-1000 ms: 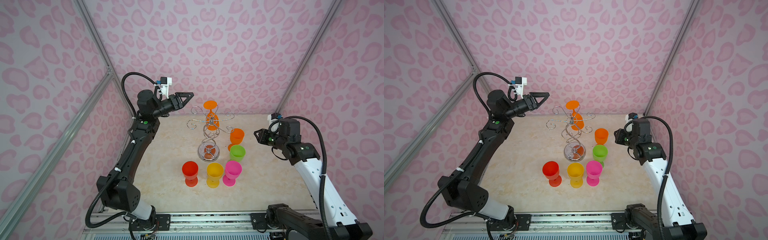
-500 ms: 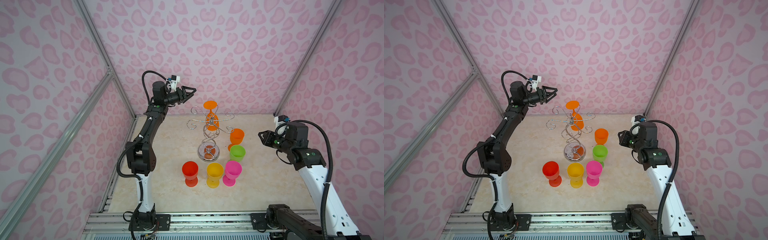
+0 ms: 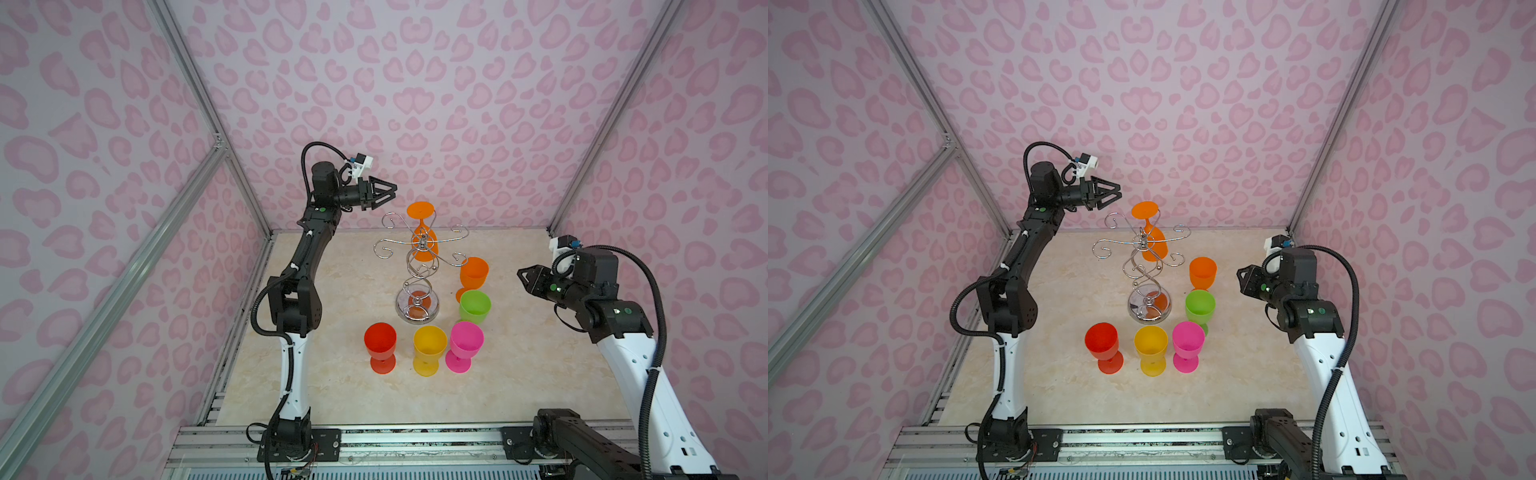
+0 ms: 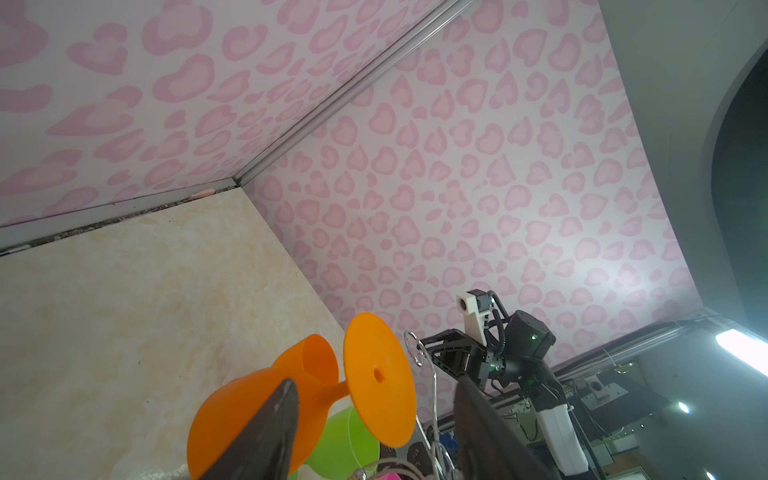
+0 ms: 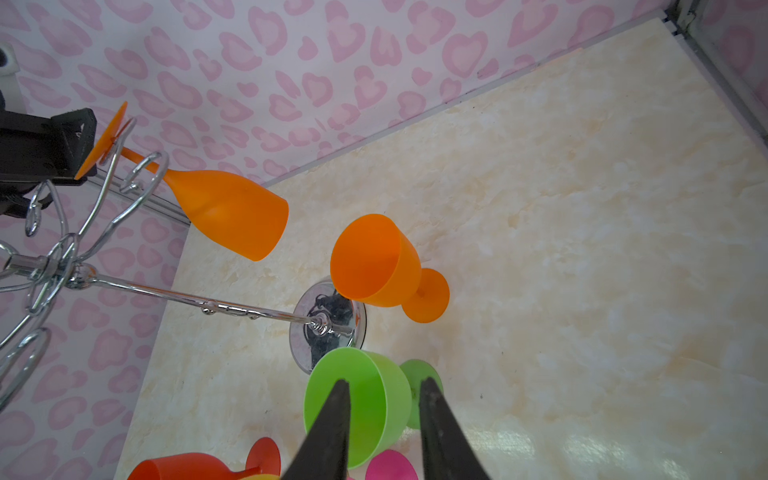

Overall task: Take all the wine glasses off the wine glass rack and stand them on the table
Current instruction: 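Reach the left gripper up to the foot of the orange glass on the rack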

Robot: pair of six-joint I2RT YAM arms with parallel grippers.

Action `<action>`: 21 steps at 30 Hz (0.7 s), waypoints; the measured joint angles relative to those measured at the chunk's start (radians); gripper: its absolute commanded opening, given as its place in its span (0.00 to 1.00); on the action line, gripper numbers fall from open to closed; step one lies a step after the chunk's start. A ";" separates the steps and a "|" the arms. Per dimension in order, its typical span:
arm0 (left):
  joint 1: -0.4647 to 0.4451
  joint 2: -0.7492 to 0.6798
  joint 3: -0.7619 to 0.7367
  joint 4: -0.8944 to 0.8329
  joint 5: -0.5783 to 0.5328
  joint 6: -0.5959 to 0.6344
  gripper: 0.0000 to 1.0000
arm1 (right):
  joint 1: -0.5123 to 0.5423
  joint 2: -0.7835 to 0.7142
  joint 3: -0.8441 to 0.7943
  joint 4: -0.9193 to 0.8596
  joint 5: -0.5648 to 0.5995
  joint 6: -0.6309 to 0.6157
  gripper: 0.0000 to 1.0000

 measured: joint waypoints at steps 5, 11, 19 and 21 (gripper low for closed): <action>-0.013 0.006 -0.009 0.005 0.020 0.001 0.61 | 0.000 0.001 -0.007 0.002 -0.011 0.008 0.30; -0.049 0.027 -0.009 0.010 0.039 0.000 0.60 | -0.001 -0.003 -0.015 0.001 -0.014 0.008 0.30; -0.066 0.031 -0.009 0.010 0.052 -0.001 0.57 | -0.001 -0.004 -0.024 0.002 -0.014 0.008 0.30; -0.070 0.033 -0.009 0.010 0.056 -0.001 0.56 | -0.001 -0.004 -0.024 0.002 -0.014 0.008 0.30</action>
